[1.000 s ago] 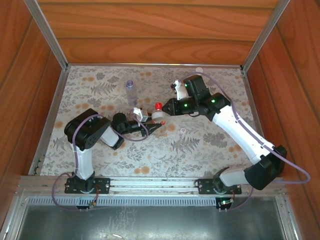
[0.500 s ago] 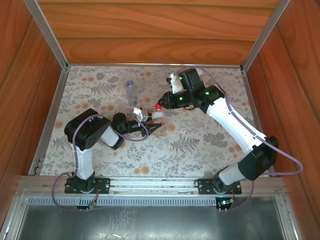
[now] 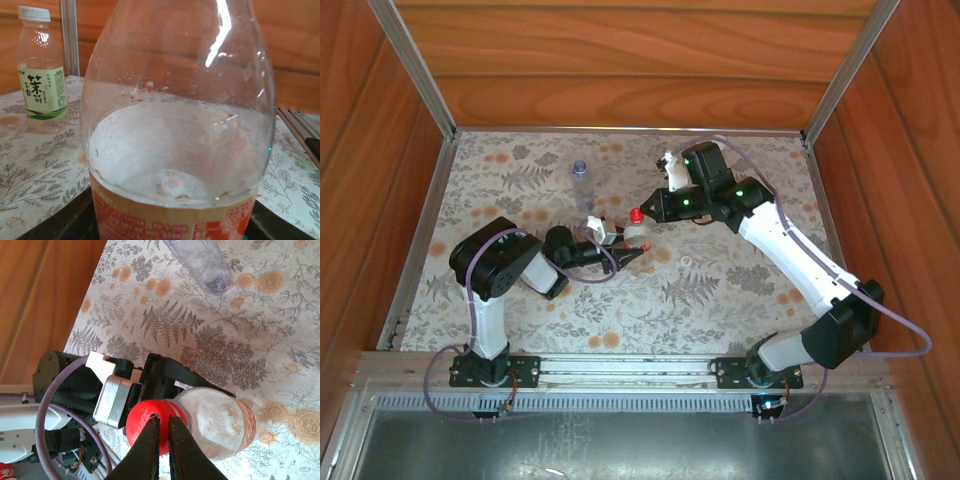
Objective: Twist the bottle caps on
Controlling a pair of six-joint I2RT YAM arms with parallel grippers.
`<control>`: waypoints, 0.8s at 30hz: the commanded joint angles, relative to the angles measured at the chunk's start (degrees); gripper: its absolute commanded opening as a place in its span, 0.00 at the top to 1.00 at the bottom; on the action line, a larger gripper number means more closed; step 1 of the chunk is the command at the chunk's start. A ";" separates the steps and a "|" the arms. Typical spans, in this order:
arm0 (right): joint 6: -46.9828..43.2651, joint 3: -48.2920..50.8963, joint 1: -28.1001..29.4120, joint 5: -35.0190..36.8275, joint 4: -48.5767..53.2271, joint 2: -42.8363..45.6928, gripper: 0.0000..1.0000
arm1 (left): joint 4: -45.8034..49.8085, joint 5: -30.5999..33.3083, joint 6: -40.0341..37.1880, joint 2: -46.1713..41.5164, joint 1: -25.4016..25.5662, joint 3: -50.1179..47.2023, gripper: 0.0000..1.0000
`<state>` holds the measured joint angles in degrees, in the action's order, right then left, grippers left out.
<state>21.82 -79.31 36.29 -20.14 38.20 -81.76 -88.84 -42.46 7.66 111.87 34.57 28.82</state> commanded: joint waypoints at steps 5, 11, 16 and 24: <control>1.40 3.02 1.25 -4.66 3.05 2.55 0.88 | 7.71 1.93 2.27 2.78 -0.57 -0.50 0.44; -1.93 5.30 0.84 -0.08 -2.10 6.23 0.68 | 7.73 0.94 1.82 1.75 -0.57 -1.06 0.44; -19.03 9.64 -0.41 -2.76 -9.44 8.93 0.39 | 7.80 -4.09 1.44 0.04 -0.60 -1.18 0.45; -46.99 7.95 -2.02 -15.99 -6.97 5.64 0.23 | 8.70 -10.28 0.91 -1.29 -0.60 -1.19 0.45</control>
<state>-9.91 -68.90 34.74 -29.45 29.36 -74.41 -86.76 -47.57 8.56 110.83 34.13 29.04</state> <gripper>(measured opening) 0.772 0.555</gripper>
